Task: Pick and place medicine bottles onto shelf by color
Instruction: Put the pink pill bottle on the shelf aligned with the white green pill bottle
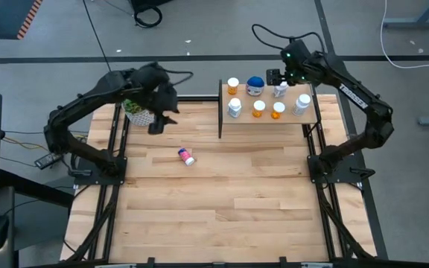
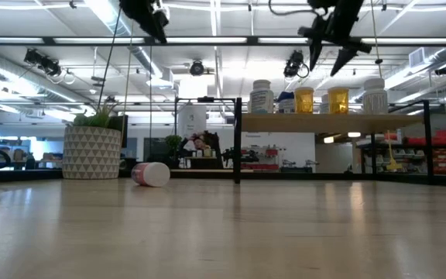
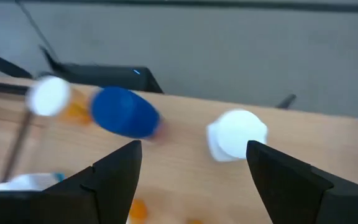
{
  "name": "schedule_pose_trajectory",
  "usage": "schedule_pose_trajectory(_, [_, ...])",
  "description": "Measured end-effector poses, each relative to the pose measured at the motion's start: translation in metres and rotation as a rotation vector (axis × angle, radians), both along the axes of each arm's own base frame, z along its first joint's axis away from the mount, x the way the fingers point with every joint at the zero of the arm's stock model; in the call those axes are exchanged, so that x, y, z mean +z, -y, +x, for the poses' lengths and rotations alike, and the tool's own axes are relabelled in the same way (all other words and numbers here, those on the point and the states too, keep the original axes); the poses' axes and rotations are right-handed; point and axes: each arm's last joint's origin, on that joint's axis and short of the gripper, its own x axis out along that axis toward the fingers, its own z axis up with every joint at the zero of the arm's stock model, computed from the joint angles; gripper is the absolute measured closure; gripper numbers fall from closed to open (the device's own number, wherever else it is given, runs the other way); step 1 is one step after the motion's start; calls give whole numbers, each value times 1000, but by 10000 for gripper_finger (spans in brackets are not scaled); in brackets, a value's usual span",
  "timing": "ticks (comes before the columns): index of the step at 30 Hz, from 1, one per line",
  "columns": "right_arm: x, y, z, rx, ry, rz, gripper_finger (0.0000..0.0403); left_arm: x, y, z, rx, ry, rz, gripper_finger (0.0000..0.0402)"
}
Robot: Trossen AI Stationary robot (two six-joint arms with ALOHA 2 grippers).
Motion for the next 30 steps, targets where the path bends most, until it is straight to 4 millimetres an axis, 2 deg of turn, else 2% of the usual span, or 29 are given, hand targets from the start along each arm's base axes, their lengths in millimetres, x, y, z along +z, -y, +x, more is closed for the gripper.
schedule_pose_trajectory(9, [28,-34,0,115,136,-136,104,-49,-5,47,-44,-224,-36,175])
schedule_pose_trajectory(15, [42,-59,-3,205,196,-190,104,-87,6,74,-123,-415,-67,154])
schedule_pose_trajectory(23, [59,-86,-10,280,317,-241,104,-110,14,95,-150,-475,-14,139])
schedule_pose_trajectory(30, [67,-105,-6,386,379,-280,104,-123,34,109,-285,-504,15,125])
